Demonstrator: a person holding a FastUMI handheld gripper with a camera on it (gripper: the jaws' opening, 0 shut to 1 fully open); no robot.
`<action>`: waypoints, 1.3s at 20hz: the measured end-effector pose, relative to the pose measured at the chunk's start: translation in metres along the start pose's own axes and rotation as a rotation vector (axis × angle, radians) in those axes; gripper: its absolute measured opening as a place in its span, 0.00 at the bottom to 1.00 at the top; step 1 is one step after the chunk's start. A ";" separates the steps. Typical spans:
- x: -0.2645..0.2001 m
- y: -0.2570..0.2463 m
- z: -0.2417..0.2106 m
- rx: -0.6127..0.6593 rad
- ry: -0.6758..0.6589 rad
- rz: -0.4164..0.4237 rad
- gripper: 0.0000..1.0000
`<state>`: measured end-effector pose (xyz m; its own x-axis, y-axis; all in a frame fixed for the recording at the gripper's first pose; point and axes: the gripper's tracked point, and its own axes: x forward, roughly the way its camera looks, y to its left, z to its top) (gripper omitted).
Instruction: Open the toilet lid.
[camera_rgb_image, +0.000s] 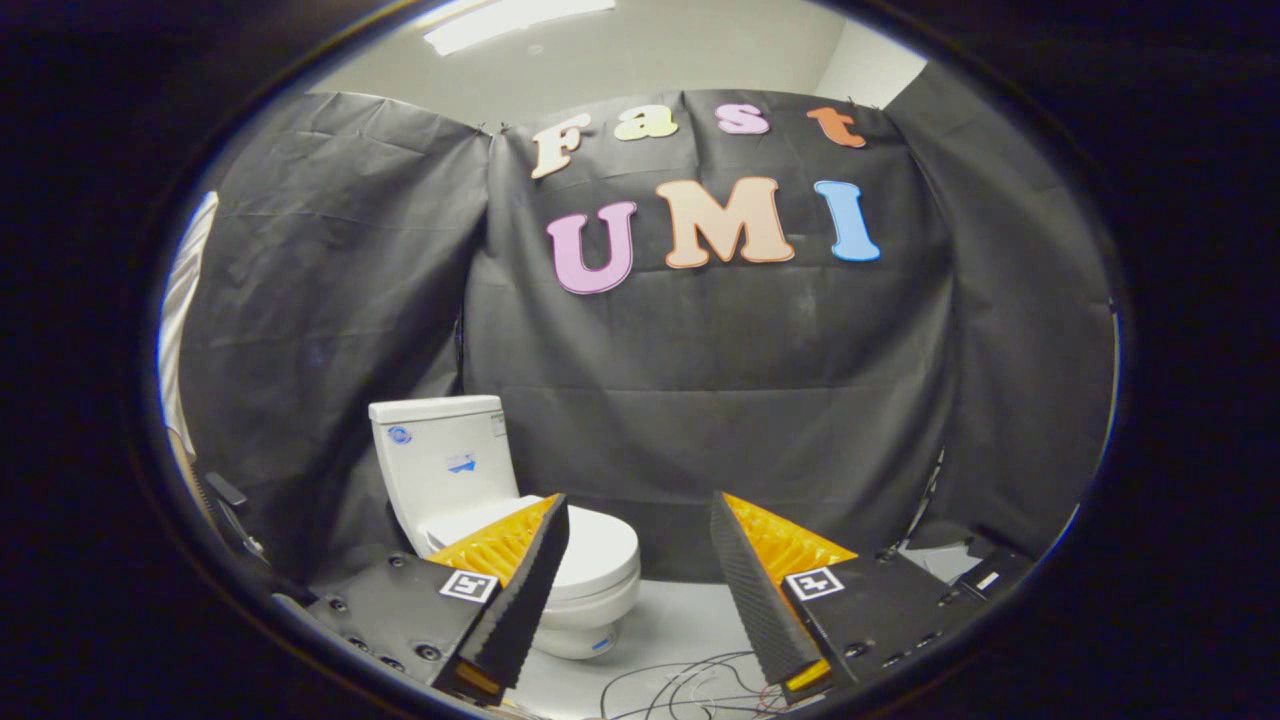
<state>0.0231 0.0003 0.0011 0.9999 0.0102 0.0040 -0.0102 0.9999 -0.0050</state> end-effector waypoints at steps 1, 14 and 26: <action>0.006 0.000 0.000 0.001 0.002 0.001 0.89; 0.089 0.038 0.017 -0.021 -0.123 -0.009 0.84; 0.119 0.083 0.072 0.075 -0.397 -0.356 0.82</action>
<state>0.1410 0.0851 0.0734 0.8635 -0.3426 0.3702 0.3142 0.9395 0.1366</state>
